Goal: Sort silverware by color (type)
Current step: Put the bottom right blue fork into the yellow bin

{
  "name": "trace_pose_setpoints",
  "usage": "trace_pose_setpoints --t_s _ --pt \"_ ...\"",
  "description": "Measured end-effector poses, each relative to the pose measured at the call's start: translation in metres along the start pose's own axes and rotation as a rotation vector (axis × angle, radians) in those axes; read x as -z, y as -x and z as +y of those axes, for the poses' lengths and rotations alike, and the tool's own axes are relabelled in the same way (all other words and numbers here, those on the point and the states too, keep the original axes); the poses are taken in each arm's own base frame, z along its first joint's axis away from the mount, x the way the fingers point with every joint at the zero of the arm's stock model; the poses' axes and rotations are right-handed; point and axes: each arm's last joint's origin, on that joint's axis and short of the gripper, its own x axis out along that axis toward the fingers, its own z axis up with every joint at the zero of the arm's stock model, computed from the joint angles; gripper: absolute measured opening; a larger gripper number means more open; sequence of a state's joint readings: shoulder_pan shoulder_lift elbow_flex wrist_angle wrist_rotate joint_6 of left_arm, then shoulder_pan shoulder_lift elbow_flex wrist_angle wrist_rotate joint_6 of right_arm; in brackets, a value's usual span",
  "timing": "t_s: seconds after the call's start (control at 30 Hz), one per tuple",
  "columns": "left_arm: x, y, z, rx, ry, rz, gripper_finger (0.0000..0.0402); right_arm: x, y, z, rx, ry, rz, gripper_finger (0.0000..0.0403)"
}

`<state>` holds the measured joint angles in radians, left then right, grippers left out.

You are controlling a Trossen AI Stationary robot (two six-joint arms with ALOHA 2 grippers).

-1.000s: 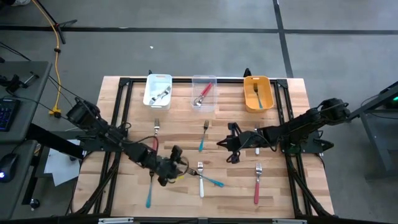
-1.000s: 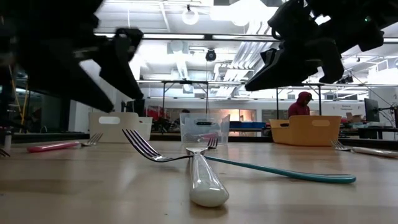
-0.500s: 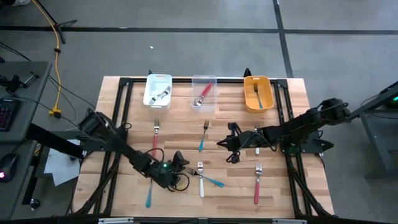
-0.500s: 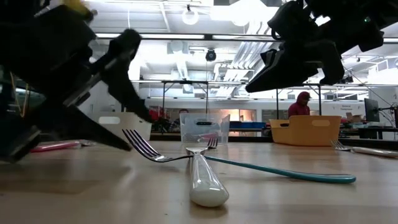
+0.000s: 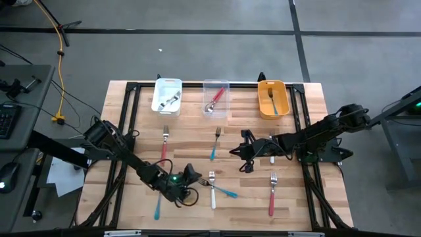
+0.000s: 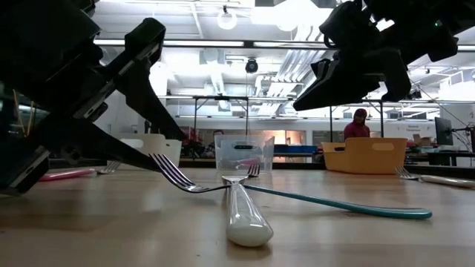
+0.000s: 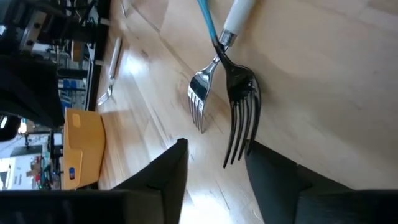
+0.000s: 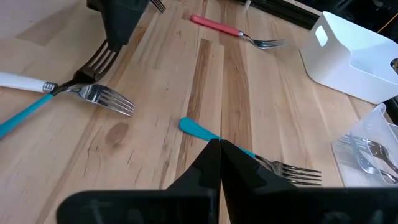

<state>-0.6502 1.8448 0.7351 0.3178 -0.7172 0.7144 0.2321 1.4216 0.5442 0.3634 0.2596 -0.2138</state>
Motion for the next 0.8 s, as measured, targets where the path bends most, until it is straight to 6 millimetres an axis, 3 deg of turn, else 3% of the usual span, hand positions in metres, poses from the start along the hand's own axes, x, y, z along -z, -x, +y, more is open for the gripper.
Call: trace_pose_setpoints --t_s 0.43,0.8 --pt "0.0017 0.0007 -0.0042 0.048 -0.069 -0.003 0.0012 -0.0001 0.0000 0.0000 0.000 0.003 0.000 0.0000" --pt "-0.0024 0.0059 -0.0087 0.038 -0.112 -0.003 0.0001 -0.0001 -0.0001 0.0000 0.000 -0.006 0.000 0.0000"
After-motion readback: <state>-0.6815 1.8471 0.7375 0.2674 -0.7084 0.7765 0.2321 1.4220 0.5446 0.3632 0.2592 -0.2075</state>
